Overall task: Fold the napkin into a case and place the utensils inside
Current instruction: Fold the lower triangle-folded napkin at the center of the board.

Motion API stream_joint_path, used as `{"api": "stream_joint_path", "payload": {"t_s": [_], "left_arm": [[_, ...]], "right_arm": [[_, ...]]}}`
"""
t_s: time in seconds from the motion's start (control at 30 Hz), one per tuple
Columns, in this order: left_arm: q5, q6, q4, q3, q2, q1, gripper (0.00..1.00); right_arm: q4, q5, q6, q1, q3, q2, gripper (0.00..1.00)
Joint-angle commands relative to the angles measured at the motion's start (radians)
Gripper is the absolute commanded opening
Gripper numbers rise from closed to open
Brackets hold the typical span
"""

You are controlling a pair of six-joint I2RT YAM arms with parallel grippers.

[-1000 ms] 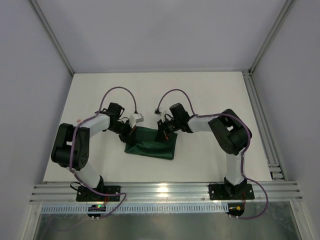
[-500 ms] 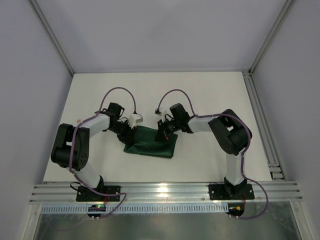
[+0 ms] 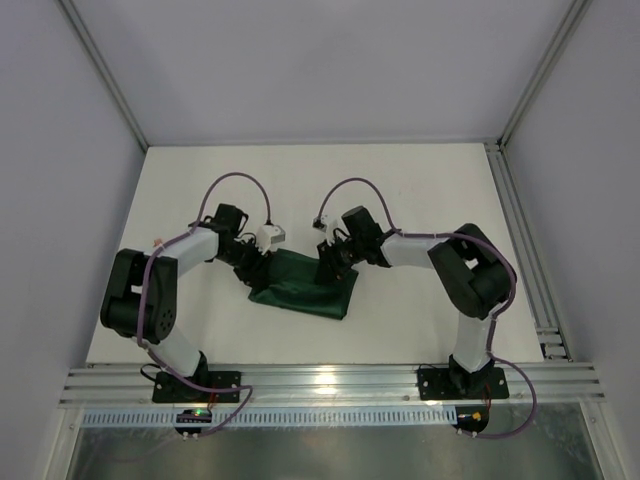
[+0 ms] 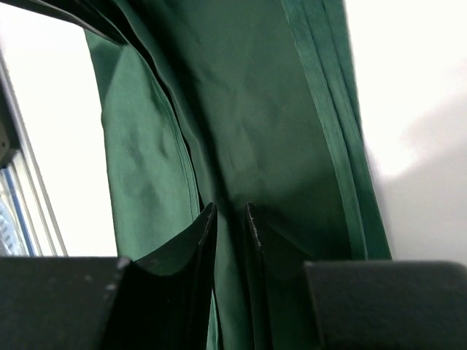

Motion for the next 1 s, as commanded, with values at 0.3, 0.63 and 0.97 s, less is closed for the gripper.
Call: {"api": "stream_joint_path", "payload": {"t_s": [0.3,0.63,0.97], "left_arm": [[0.009,0.003,-0.013,0.056,-0.072,0.002,0.45],[-0.084,-0.037,-0.033,0.130,-0.175,-0.106,0.50],[-0.025,-0.083,0.026,0.237,0.015,-0.467,0.56]], "right_arm": [[-0.104,0.232,0.094,-0.001,-0.099,-0.252,0.36],[-0.010,0.413,0.280,-0.093,-0.283,-0.402,0.36],[0.169,0.436,0.398,-0.159,-0.450,-0.487,0.45]]}}
